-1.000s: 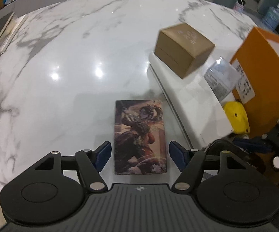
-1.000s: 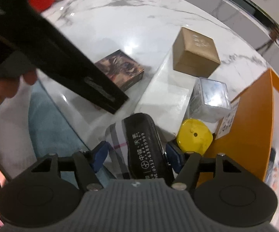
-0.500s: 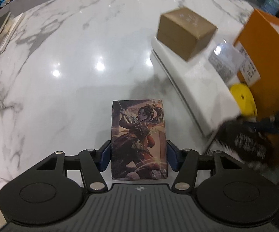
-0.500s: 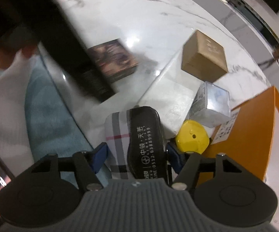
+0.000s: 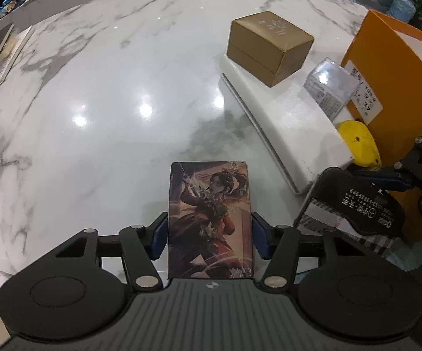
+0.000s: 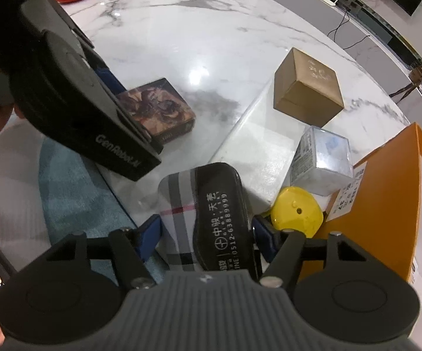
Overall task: Organize rigid objects
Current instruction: 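Lift the card box with the left tool while the right tool lifts the plaid case, then carry the card box and plaid case over the orange box with both tools, then lower the card box and plaid case into the orange box and open both tools, then withdraw both open tools up out of the orange box, then reach the right tool to the brown gift cube and grasp it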
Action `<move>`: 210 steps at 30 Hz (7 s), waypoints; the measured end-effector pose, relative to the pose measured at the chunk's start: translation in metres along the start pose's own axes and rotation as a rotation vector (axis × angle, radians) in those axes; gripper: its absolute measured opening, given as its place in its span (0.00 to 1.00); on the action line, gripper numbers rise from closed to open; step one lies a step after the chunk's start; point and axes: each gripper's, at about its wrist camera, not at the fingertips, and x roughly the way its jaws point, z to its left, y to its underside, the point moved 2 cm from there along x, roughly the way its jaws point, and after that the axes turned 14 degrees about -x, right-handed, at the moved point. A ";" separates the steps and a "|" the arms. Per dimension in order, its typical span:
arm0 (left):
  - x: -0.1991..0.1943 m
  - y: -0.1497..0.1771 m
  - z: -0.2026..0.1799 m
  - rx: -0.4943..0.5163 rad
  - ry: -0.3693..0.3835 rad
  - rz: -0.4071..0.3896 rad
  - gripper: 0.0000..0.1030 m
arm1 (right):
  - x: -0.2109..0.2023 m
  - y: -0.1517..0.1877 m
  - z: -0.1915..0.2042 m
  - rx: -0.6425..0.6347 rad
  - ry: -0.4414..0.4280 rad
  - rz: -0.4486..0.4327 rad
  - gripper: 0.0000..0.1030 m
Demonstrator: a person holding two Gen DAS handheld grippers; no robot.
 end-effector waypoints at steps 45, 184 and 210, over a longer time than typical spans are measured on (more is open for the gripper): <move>-0.137 -0.032 -0.108 0.058 0.281 -0.216 0.63 | -0.173 0.050 -0.116 0.328 0.162 -0.261 0.15; -0.016 -0.037 -0.285 0.457 0.378 0.293 0.32 | -0.106 0.217 -0.220 0.467 0.181 -0.068 0.35; -0.093 -0.046 -0.144 0.255 0.324 0.050 0.33 | -0.125 0.111 -0.147 0.483 0.119 -0.222 0.50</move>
